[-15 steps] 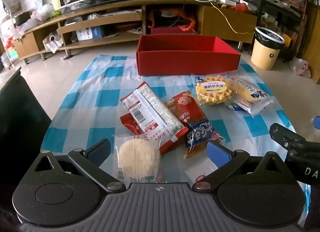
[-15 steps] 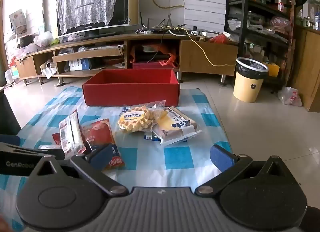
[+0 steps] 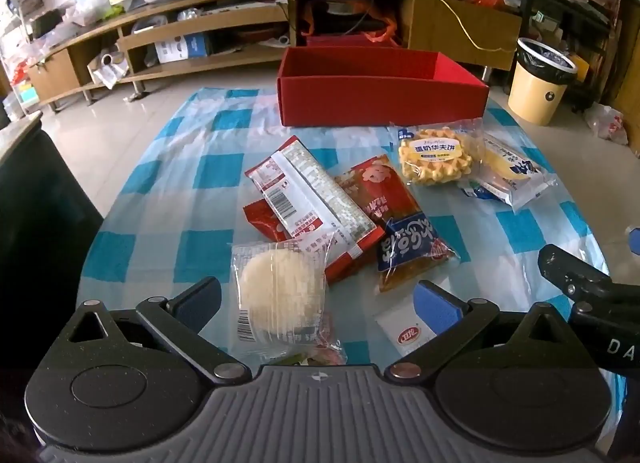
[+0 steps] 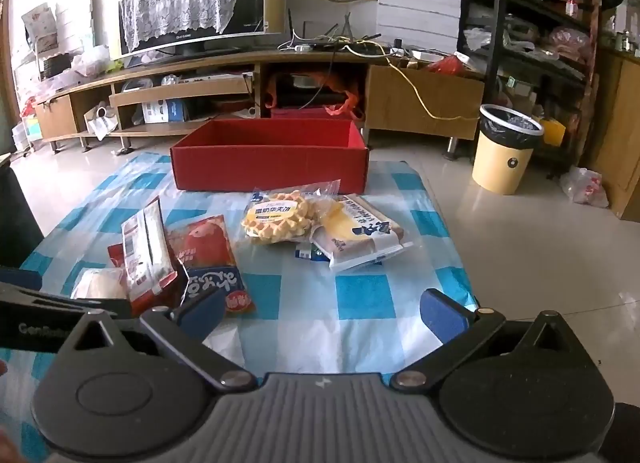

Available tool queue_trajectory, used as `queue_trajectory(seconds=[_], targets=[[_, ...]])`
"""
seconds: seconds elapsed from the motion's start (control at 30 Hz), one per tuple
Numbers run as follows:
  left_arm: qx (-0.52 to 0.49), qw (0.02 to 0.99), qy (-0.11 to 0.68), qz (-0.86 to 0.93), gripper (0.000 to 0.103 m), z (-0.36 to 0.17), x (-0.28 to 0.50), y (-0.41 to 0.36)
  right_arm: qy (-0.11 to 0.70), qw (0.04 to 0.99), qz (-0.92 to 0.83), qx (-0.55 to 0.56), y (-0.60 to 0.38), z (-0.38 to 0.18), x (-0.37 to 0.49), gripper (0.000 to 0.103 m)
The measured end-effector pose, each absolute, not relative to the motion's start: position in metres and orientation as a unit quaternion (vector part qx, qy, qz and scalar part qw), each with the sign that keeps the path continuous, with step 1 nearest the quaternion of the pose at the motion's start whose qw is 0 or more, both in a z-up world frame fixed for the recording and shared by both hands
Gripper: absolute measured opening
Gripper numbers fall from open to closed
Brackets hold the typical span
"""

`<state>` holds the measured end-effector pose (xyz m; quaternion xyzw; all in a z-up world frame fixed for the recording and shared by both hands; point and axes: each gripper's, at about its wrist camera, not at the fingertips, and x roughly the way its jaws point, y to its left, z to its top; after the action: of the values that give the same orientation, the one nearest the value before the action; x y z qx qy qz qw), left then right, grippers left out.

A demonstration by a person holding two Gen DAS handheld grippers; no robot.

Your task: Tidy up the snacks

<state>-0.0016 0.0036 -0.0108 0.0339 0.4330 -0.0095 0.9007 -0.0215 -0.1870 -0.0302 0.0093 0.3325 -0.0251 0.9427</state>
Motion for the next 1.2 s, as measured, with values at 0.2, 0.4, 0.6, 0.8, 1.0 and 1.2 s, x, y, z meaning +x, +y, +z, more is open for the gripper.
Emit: queue_trajectory(seconds=[0.2, 0.4, 0.6, 0.8, 1.0, 1.2], targets=[[0.034, 0.9, 0.435, -0.009, 0.103, -0.0134, -0.0029, 0.0011, 0.337, 0.941, -0.021, 0.008, -0.1859, -0.0311, -0.0223, 0.101], [0.034, 0.9, 0.435, -0.01, 0.103, -0.0156, -0.0029, 0.0014, 0.341, 0.94, -0.02, 0.008, -0.1852, -0.0325, -0.0215, 0.101], [0.033, 0.898, 0.438, -0.01, 0.103, -0.0173, -0.0028, 0.0014, 0.342, 0.939, -0.019, 0.008, -0.185, -0.0336, -0.0212, 0.101], [0.033, 0.897, 0.44, -0.01, 0.103, -0.0183, -0.0031, 0.0017, 0.344, 0.939, -0.019, 0.008, -0.1847, -0.035, -0.0207, 0.101], [0.033, 0.897, 0.442, -0.009, 0.103, -0.0191, -0.0028, 0.0022, 0.346, 0.938, -0.018, 0.008, -0.1845, -0.0354, -0.0204, 0.101], [0.033, 0.894, 0.446, -0.007, 0.103, -0.0188, -0.0014, 0.0023, 0.35, 0.936, -0.015, 0.01, -0.1843, -0.0358, -0.0188, 0.101]])
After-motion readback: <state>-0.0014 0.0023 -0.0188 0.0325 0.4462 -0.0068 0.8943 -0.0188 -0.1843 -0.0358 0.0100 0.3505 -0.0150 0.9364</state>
